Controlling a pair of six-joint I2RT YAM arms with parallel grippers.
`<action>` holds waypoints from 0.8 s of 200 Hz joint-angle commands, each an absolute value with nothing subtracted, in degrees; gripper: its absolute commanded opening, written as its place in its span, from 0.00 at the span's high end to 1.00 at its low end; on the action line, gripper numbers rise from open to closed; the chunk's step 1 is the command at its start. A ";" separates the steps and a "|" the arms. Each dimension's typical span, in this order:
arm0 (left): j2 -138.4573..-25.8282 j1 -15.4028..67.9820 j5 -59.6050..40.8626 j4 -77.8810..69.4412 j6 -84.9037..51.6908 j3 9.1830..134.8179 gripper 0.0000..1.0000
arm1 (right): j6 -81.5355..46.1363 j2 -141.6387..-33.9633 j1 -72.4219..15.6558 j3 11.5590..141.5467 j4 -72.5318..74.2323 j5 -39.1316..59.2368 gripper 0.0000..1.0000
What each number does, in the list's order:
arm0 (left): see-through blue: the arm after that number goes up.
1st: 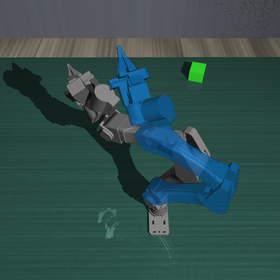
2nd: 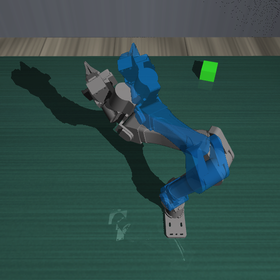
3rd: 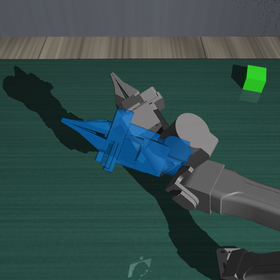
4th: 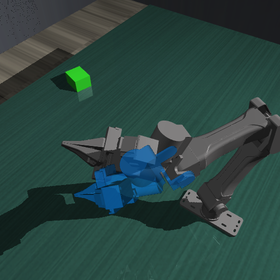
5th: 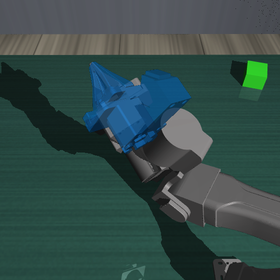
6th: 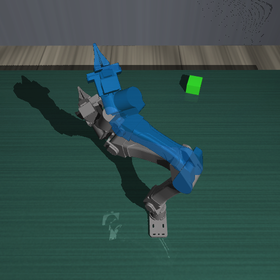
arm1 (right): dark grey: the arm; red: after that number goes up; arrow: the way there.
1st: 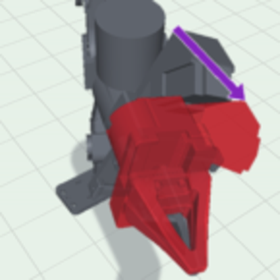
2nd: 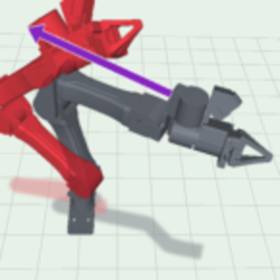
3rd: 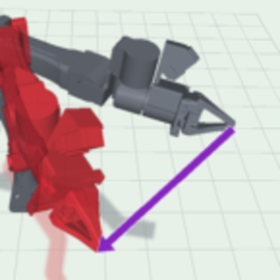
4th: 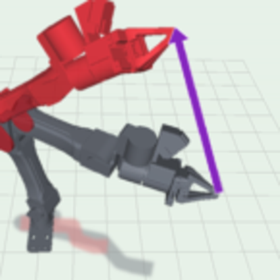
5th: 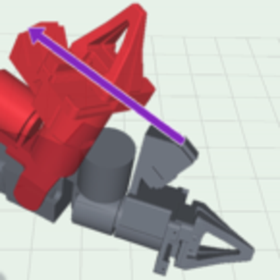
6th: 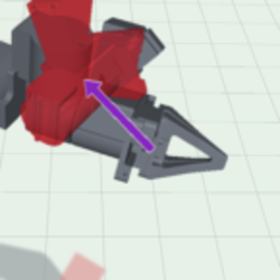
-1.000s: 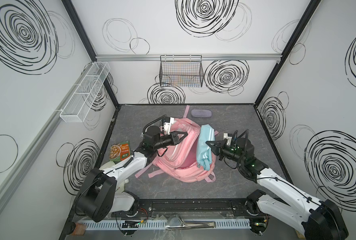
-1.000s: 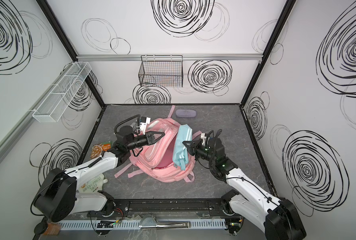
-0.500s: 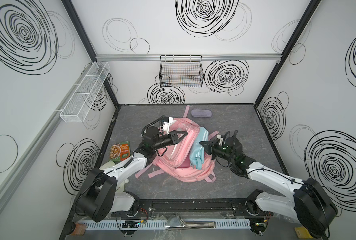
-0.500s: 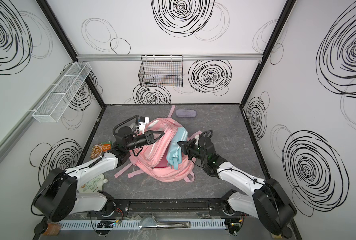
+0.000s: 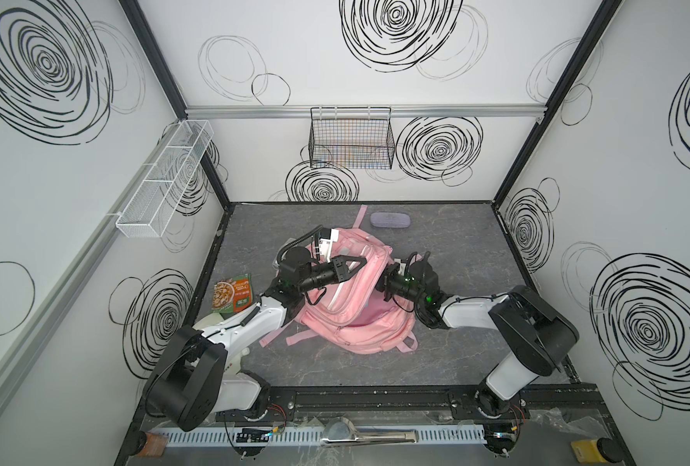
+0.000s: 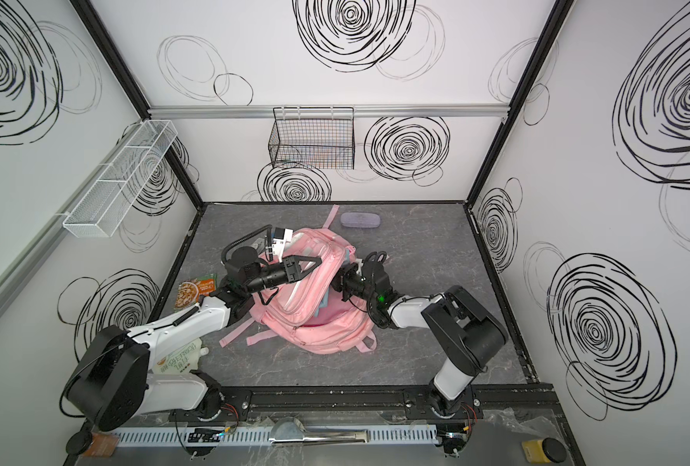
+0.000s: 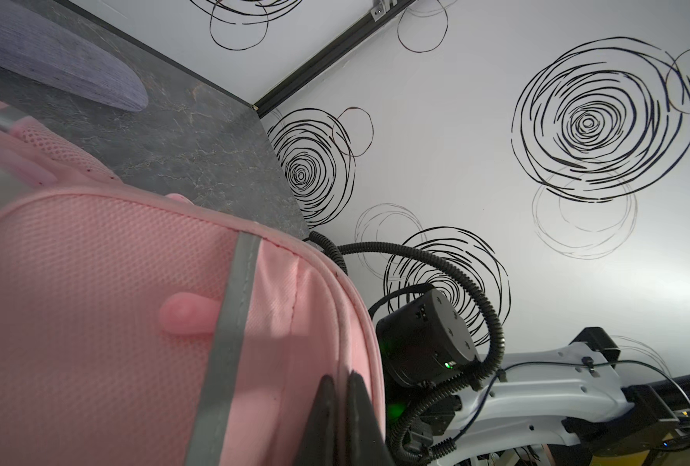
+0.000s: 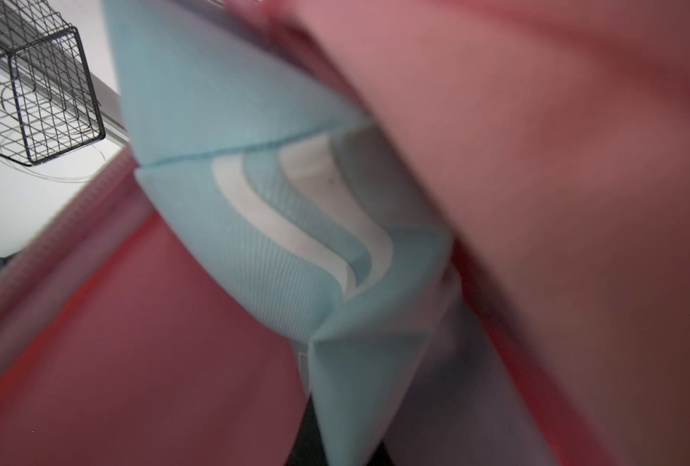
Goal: Pack the student bag
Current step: 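Push the pencil pouch down into the open compartment with the right gripper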
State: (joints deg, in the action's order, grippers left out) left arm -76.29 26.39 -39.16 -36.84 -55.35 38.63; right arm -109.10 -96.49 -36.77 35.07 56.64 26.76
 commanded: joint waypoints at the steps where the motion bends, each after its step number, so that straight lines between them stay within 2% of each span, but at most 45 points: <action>1: -74.09 27.04 -43.76 -44.96 -53.52 41.59 1.00 | -115.94 -99.55 -37.20 35.16 72.26 28.87 0.96; 43: -74.00 26.22 -44.40 -44.39 -53.01 41.61 1.00 | -117.21 -107.47 -36.13 37.83 79.22 36.14 0.84; 53: -74.18 25.95 -44.54 -44.31 -53.00 41.65 1.00 | -117.67 -109.17 -36.00 38.74 80.78 38.84 0.79; 74: -74.84 25.50 -44.93 -44.38 -53.41 41.91 1.00 | -115.04 -109.21 -35.88 39.06 78.35 43.01 0.60; 91: -74.97 25.31 -45.18 -44.74 -53.53 42.00 1.00 | -106.64 -105.10 -35.52 39.04 65.84 44.00 0.49; 119: -75.00 25.07 -45.18 -44.65 -53.17 41.92 1.00 | -85.97 -95.02 -34.26 40.34 36.03 40.70 0.41; 138: -75.06 25.04 -45.38 -44.74 -53.24 42.05 1.00 | -76.32 -88.85 -32.66 39.21 21.78 37.20 0.39; 160: -74.98 25.00 -45.46 -44.91 -53.26 42.08 1.00 | -70.20 -83.69 -29.46 36.23 13.41 36.17 0.40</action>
